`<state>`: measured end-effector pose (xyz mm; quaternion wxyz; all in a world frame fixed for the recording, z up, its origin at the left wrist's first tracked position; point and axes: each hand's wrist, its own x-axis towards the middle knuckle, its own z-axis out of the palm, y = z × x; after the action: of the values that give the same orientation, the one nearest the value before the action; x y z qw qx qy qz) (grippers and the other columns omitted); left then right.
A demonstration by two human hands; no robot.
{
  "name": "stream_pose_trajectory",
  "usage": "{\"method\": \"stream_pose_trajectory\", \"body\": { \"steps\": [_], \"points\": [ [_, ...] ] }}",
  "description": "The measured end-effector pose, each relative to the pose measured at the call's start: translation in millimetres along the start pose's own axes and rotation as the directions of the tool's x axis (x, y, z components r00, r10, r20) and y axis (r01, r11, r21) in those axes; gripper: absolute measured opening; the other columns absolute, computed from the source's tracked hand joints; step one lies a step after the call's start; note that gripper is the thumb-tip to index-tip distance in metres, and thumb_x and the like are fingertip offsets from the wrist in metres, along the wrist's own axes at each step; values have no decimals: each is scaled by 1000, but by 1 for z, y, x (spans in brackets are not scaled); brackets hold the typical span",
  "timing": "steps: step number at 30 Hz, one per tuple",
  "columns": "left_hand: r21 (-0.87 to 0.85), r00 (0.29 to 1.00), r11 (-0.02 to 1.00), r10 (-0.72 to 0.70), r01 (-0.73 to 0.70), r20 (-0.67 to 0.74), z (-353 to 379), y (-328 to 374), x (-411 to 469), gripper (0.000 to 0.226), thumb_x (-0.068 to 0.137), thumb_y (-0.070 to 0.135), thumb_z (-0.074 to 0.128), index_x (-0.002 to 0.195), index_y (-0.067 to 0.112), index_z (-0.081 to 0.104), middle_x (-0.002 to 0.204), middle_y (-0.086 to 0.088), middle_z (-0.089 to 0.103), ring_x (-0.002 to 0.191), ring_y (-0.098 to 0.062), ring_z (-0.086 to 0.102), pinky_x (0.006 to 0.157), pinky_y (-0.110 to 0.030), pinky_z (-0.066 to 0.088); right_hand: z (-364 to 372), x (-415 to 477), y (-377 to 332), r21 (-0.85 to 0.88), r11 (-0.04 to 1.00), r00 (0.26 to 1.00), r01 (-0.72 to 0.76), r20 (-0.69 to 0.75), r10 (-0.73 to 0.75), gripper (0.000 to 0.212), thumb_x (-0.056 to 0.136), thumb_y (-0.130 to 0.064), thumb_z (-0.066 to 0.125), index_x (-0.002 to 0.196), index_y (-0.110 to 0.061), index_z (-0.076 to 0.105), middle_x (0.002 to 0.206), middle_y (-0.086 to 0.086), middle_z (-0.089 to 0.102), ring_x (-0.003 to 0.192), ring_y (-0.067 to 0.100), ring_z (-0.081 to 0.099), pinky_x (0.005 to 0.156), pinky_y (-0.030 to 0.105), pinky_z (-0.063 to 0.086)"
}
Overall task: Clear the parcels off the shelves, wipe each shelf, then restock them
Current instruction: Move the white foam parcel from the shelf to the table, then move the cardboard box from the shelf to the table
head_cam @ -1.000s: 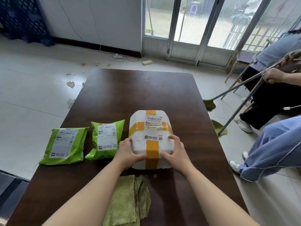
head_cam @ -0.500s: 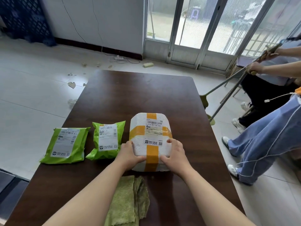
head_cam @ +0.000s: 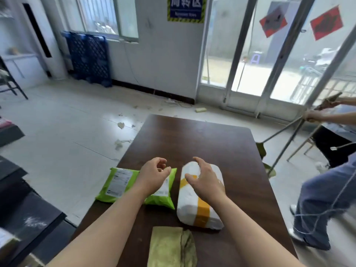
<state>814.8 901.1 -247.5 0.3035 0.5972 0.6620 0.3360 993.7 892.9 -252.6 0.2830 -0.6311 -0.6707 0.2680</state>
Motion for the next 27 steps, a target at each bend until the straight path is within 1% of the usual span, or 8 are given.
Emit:
{"method": "stream_pose_trajectory", "body": {
  "steps": [5,10,13,15,17,20,23,27],
  "points": [
    [-42,987,999,25,-32,-157,-82,13,-18,26,87,25,66,111,15,64,99,3,67,90,-11,64,86,-30,52,4,3,-81,62,987,988,151,32,-153,64,87,-29,66,144,-19,39,143,3,46,132,16,42,103,23,31],
    [-9,946,998,55,-61,-321,-171,4,-47,24,88,28,64,110,18,64,97,8,66,85,3,61,70,-10,44,25,-1,-171,129,936,937,328,85,-340,61,85,-30,67,141,-20,45,141,1,48,132,14,42,108,27,33],
    [25,911,999,43,-36,-410,-222,-9,-70,25,90,30,62,113,19,63,99,9,65,84,6,58,68,-8,41,47,-9,-223,170,894,893,415,114,-436,59,86,-31,66,140,-22,45,143,0,47,132,13,41,102,22,32],
    [23,884,1000,20,-11,-468,-256,-20,-88,27,91,31,61,115,19,63,101,9,64,86,3,58,70,-13,43,64,-16,-257,197,868,864,456,135,-485,58,87,-32,66,140,-23,44,143,-2,46,130,12,42,95,18,31],
    [20,854,1000,-7,20,-520,-289,-29,-106,29,92,32,59,117,19,62,103,9,63,90,-2,59,70,-18,46,82,-25,-290,214,839,832,501,149,-534,58,88,-33,66,141,-23,44,142,-2,47,130,12,43,96,19,32],
    [9,793,999,-31,46,-608,-342,-48,-139,29,92,32,59,117,19,62,106,8,64,92,-5,59,66,-16,45,113,-46,-344,236,799,782,553,182,-595,59,88,-34,65,141,-25,42,142,-1,48,130,14,44,96,21,31],
    [21,768,998,-28,54,-640,-375,-54,-155,28,92,31,59,118,19,62,106,8,64,89,2,57,69,-11,41,131,-54,-378,255,778,763,574,179,-621,59,88,-35,65,141,-28,42,142,-2,48,129,15,45,91,21,28],
    [-17,712,998,-55,60,-700,-437,-71,-182,27,92,30,60,116,18,63,105,9,65,90,4,57,70,-9,40,162,-69,-442,301,732,711,611,197,-675,59,88,-34,65,142,-27,41,141,-1,48,129,16,44,96,23,33]
  ]
}}
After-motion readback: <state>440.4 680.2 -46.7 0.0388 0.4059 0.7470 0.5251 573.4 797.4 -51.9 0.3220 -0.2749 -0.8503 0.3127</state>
